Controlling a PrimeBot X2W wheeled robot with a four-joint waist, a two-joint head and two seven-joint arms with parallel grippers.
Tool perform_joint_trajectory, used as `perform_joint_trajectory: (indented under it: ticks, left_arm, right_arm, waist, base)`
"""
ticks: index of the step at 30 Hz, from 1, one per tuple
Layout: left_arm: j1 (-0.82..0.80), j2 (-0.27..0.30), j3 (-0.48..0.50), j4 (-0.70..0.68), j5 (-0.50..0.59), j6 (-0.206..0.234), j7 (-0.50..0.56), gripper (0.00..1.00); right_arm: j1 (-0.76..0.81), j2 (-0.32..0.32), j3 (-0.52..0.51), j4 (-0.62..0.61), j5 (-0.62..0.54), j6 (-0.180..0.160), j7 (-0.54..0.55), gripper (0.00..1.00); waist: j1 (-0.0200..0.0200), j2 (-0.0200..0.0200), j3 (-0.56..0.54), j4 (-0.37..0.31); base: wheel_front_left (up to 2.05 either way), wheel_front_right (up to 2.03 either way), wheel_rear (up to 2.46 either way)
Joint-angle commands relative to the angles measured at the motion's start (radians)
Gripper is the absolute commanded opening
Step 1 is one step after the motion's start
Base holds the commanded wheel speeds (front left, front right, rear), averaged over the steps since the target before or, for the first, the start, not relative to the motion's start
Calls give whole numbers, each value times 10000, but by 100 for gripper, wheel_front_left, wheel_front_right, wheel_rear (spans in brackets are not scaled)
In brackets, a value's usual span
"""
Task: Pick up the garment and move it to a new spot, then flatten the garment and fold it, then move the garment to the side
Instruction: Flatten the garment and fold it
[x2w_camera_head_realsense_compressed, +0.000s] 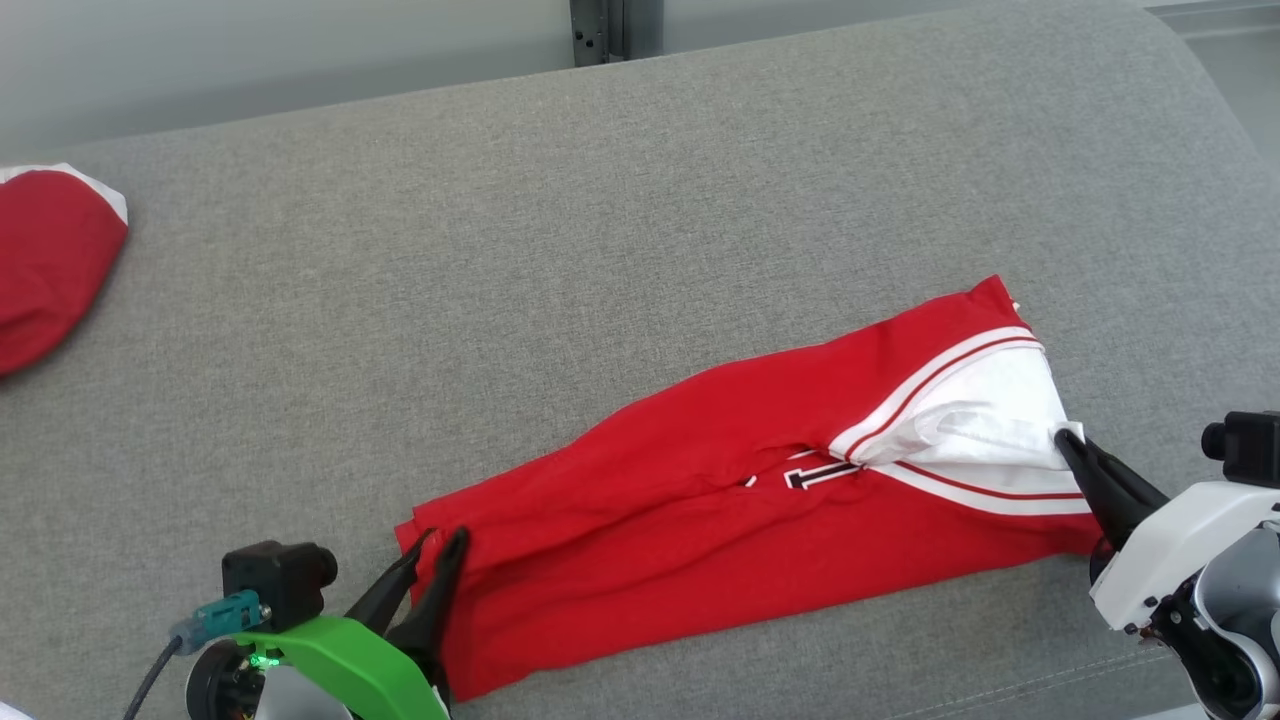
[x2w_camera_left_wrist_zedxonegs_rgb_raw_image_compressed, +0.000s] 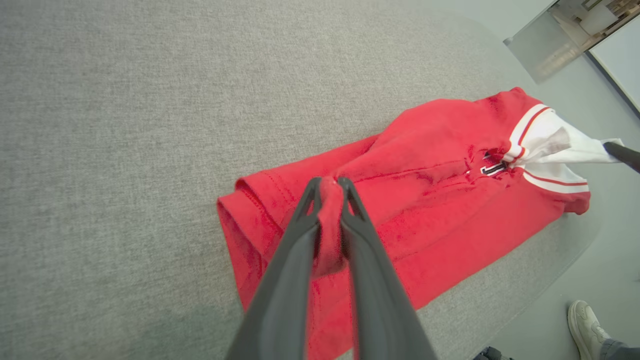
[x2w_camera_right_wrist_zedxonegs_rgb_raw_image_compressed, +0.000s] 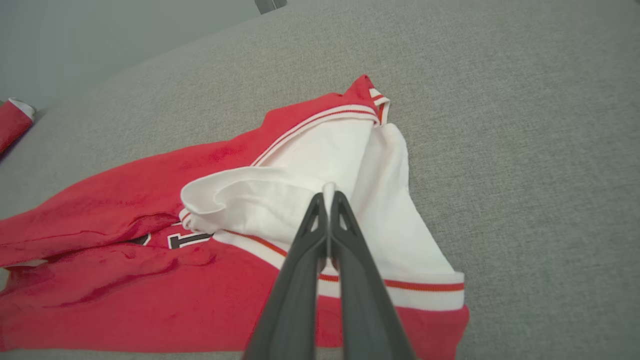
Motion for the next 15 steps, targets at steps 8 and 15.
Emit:
perform_joint_trajectory:
  ticks: [8, 15]
  left_arm:
    - [1037, -292, 366, 517, 1187, 669, -2476, 100]
    - [1633, -422, 835, 551, 2545, 1292, -3854, 100]
  right_arm:
    - [-44, 269, -1243, -102, -599, 2, 254, 100]
    - [-1029, 882, -1918, 223, -1800, 0, 1612, 100]
  waist:
    - [1, -1, -2, -214]
    - [1, -1, 227, -143]
  base:
    - [0, 0, 0]
    - [0, 0, 0]
